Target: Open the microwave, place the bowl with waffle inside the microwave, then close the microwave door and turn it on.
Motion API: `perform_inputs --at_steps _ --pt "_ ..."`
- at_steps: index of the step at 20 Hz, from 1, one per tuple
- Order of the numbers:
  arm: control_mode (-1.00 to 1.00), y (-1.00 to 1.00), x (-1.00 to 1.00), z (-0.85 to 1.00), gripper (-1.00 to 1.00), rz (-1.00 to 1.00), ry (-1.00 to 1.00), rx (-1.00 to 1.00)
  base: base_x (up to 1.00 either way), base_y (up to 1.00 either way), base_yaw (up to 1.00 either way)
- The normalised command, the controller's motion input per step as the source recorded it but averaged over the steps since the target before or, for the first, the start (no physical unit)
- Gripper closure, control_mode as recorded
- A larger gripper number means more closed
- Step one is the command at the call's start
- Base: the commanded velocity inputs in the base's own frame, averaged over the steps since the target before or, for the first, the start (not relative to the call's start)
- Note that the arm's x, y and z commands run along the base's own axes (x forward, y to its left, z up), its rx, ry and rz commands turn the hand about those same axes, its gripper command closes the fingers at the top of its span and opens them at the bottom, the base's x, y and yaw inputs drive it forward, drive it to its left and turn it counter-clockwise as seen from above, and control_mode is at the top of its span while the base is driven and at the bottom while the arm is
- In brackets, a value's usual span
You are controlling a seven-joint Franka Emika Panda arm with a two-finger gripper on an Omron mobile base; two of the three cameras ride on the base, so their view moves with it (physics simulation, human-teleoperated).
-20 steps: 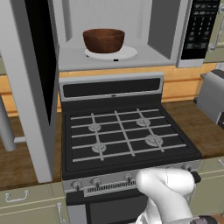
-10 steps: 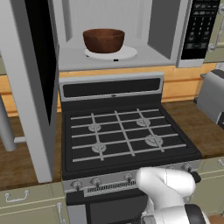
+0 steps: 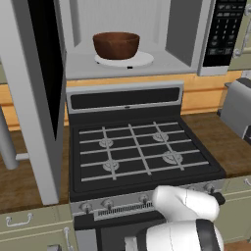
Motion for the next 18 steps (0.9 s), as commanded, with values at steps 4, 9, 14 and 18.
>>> perform_inputs --at_steps 4,9,14,18 --pt "-1.0 0.43 -0.07 0.0 -1.0 -0.2 0.17 -0.03 0.0 0.0 0.0" --pt "-1.0 0.33 0.0 0.0 -1.0 -0.11 0.07 -0.01 0.0 0.0 0.0" --pt "-1.0 0.38 0.0 0.0 -1.0 -0.11 0.11 0.0 0.0 0.0 0.0" --pt "-1.0 0.36 0.0 0.0 -1.0 -0.11 0.22 -0.01 0.0 0.0 0.0"
